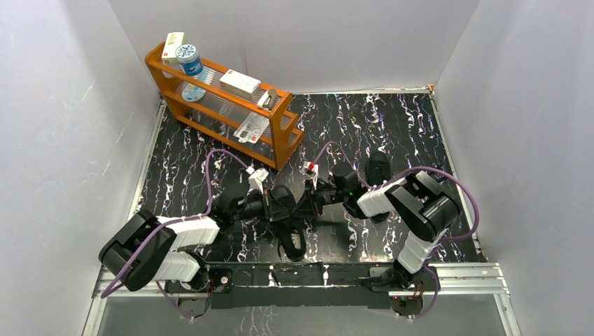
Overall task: Tie the shoes
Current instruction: Tie the shoelace on the shoe.
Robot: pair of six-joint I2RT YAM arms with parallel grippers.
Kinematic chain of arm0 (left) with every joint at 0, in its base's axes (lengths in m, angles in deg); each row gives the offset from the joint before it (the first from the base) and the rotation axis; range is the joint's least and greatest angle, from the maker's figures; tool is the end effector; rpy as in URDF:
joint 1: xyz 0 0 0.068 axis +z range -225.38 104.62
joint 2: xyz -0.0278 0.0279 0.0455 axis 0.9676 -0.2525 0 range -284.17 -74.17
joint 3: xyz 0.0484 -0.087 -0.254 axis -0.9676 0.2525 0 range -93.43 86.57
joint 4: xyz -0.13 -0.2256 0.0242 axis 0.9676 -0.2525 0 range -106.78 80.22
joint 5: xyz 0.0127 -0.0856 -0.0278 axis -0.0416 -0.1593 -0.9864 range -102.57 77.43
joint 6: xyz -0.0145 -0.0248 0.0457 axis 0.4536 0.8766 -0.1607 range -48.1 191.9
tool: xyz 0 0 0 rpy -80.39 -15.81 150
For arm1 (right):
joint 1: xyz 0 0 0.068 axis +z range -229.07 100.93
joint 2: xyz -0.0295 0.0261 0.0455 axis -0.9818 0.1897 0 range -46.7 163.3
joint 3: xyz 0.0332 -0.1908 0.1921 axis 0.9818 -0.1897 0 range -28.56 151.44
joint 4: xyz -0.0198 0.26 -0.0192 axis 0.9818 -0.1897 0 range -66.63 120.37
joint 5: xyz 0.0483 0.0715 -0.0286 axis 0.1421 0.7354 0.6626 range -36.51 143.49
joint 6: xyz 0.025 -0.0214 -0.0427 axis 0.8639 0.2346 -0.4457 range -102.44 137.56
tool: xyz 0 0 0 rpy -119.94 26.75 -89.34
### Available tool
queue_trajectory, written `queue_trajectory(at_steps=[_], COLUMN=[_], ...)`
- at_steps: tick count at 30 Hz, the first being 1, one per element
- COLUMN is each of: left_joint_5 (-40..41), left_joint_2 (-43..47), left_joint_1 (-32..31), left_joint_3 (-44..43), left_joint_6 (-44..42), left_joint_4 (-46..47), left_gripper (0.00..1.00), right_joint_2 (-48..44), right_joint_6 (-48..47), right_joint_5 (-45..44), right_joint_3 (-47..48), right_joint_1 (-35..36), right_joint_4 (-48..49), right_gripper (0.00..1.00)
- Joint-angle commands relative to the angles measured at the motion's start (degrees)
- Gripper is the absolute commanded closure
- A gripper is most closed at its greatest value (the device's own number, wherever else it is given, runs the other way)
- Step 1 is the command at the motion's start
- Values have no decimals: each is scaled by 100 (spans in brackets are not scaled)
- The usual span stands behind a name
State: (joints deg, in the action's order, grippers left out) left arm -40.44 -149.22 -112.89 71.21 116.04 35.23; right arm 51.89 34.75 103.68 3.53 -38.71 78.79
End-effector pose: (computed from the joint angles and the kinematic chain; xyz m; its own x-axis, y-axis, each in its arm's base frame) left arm 0.1718 -0.1528 0.1606 -0.7690 -0.1858 -0.6117 0.5038 0.4130 -0.7587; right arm 0.2141 0.2179 0.1438 -0.5129 -0.1875 -0.8378 -0.8578 0.0737 0.5086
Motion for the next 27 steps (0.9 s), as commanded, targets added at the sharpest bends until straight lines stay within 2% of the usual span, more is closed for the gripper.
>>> queue_trajectory(at_steps=[1,5,9,14,23,27], left_joint_5=[-204,-444,-544,-719,-631,-564], left_joint_2=[-116,-132,-58,-157,-24,64], left_joint_1=[-82,-58,-45,7,17,16], left_joint_3=[-38,170,153,15,221,342], left_joint_6=[68,1,-402,-731,-830,-747], left_joint_4=[677,1183,1238,1233,1246,1370], left_gripper=[100,100,100,100,100,100], right_joint_2=[-181,-400,-737,-905,-1310,-1211], right_joint_6=[-36,-604,-1785,-2627,-2830,-2784], right_joint_5=[654,697,333,352,219,451], right_joint_3=[102,-27,-15,53,-448,-393], right_joint_1=[287,282,280,261,123,124], right_joint_4=[1055,704,-425,-1120,-762,-665], right_gripper=[72,66,59,58,55,55])
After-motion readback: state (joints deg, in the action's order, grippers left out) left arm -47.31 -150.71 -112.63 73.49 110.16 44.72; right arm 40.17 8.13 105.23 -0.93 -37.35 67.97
